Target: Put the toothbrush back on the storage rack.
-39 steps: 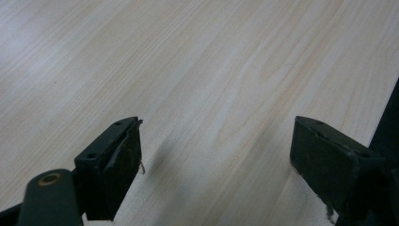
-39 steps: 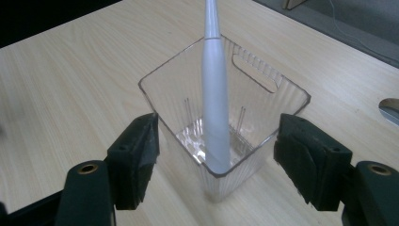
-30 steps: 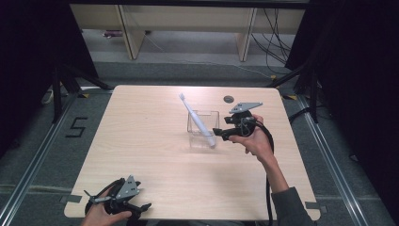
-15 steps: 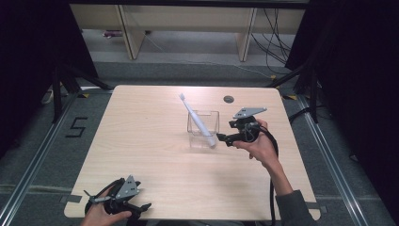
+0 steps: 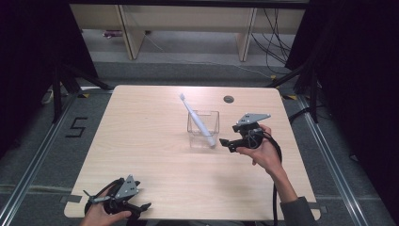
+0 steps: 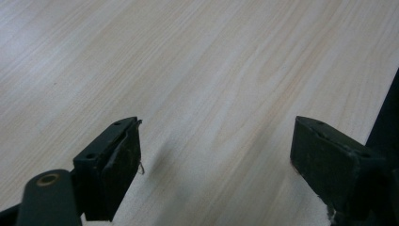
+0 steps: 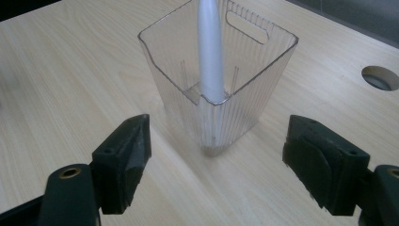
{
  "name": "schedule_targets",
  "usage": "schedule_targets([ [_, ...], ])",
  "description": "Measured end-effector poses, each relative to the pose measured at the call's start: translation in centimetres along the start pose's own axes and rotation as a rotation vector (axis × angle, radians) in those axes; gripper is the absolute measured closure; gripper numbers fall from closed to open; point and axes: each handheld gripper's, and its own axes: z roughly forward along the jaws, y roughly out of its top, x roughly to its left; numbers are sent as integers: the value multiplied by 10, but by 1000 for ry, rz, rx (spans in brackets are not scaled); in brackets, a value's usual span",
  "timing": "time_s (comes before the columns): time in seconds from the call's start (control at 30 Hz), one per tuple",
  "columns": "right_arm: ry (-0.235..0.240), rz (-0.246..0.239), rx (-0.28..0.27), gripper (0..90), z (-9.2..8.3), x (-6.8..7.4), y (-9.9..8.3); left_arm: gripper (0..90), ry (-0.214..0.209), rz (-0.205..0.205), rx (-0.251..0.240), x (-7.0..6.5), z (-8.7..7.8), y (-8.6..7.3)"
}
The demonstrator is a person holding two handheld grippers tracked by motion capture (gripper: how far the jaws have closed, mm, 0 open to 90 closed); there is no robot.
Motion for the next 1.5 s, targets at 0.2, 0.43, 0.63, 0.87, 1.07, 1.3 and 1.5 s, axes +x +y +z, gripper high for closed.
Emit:
schedule_targets([
  [0.2,-1,24,7,241,-2,6,-7,157,-1,8,1,0,0,0],
  [0.43,-1,16,7,239,-5,8,-14,154,8,8,5,1,-1,0],
  [0.63,-1,19,8,239,-7,11,-22,154,5,-1,5,0,-1,0],
  [0.87,-7,30,27,239,-8,11,-36,155,6,12,5,0,0,0],
  [1.07,-15,5,21,235,-9,10,-43,155,8,1,4,0,0,-1],
  [1.3,12,17,22,214,-10,14,-51,155,9,4,6,0,0,-1],
  [1.5,-9,20,14,182,-10,17,-60,155,7,3,5,0,0,-1],
])
